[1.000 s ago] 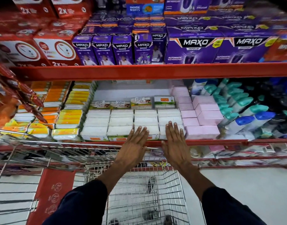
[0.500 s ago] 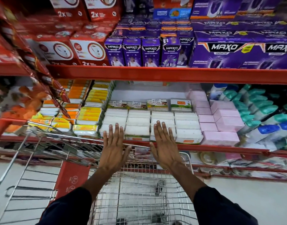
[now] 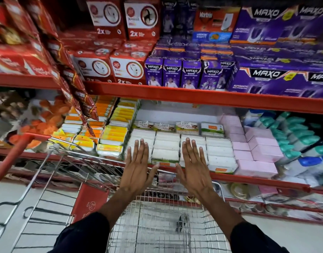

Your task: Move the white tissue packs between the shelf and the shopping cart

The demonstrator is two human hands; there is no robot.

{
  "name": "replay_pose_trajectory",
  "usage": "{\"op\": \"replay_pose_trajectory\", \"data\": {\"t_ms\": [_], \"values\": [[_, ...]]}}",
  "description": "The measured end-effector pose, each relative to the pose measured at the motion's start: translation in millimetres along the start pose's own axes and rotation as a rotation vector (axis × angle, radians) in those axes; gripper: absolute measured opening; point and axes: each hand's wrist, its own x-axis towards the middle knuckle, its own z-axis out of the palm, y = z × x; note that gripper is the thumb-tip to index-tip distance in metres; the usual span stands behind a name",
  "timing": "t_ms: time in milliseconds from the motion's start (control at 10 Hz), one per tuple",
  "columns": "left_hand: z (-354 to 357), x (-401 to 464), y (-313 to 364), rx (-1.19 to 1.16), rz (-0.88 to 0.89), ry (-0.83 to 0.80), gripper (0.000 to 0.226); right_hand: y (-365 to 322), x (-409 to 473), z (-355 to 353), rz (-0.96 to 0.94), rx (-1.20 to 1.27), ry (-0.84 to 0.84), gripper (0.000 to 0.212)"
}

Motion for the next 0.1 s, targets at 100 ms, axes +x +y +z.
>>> {"op": "replay_pose_trajectory", "data": {"t_ms": [100], "values": [[-54.4,11.2,24.0,-0.093,0.09,0.212,0.079,-15.0,9.4,-60.7,-0.024,0.079,0.208,0.071]]}}
